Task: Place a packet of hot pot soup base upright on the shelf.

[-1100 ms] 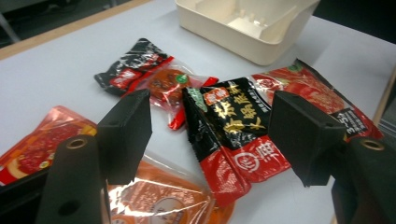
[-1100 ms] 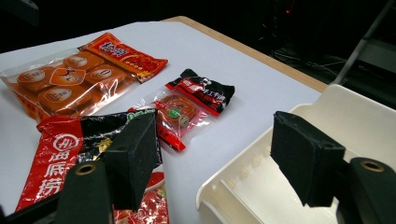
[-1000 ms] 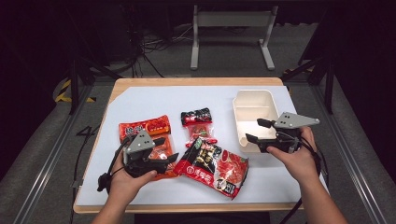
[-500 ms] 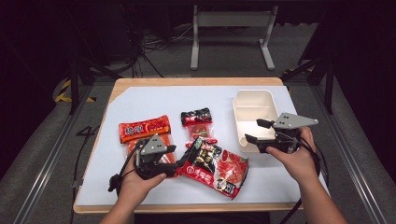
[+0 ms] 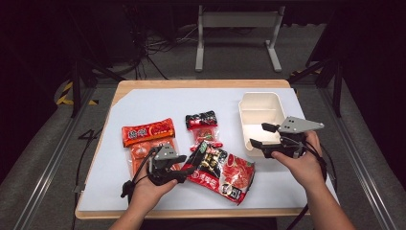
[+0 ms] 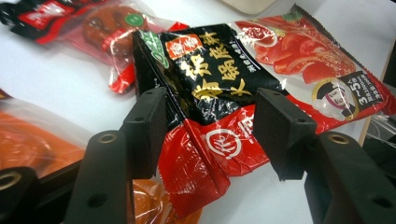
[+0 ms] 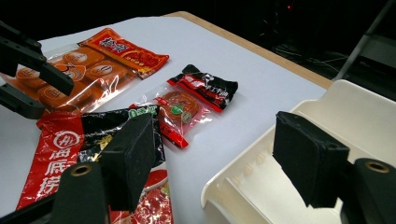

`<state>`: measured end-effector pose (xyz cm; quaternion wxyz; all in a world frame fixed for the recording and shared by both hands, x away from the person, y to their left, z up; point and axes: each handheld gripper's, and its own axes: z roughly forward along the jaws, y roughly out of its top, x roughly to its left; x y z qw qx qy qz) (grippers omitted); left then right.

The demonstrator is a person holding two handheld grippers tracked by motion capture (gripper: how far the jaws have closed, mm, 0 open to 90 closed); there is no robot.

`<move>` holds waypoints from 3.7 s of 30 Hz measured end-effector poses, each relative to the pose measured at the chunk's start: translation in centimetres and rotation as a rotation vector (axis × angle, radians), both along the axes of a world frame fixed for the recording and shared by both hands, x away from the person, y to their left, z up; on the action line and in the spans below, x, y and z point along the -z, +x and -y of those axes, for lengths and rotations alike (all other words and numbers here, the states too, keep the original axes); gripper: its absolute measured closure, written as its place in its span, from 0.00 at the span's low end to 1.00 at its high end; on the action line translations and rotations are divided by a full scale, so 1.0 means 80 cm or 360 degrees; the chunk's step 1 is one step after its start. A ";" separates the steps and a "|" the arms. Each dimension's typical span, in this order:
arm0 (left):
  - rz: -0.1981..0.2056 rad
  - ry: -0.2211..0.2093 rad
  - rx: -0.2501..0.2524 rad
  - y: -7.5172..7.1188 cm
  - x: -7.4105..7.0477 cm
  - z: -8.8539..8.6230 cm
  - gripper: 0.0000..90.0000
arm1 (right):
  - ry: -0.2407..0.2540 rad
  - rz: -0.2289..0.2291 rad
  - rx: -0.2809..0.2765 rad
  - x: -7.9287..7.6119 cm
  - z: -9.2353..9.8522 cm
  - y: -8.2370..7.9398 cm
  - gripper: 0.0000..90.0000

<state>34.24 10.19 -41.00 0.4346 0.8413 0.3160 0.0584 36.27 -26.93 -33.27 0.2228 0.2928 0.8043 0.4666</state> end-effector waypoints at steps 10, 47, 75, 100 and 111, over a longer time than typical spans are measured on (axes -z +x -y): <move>-0.0108 0.0086 -0.0057 0.008 0.017 0.009 0.54 | 0.0003 0.0001 0.0003 0.000 0.000 0.000 0.33; -0.0199 0.0060 -0.0170 0.009 0.038 0.027 0.96 | 0.0038 0.0062 0.0010 -0.003 -0.004 -0.005 0.33; 0.0165 -0.0272 -0.0155 -0.011 -0.045 0.017 0.98 | 0.0057 0.0123 -0.0014 -0.017 -0.007 -0.017 0.37; 0.0537 -0.0178 -0.0074 -0.034 -0.108 -0.002 0.98 | 0.0036 0.0139 -0.0200 -0.028 -0.059 -0.027 0.38; 0.0610 -0.0158 -0.0065 -0.033 -0.123 -0.007 0.98 | 0.0056 0.0080 -0.0280 -0.036 -0.082 -0.014 0.37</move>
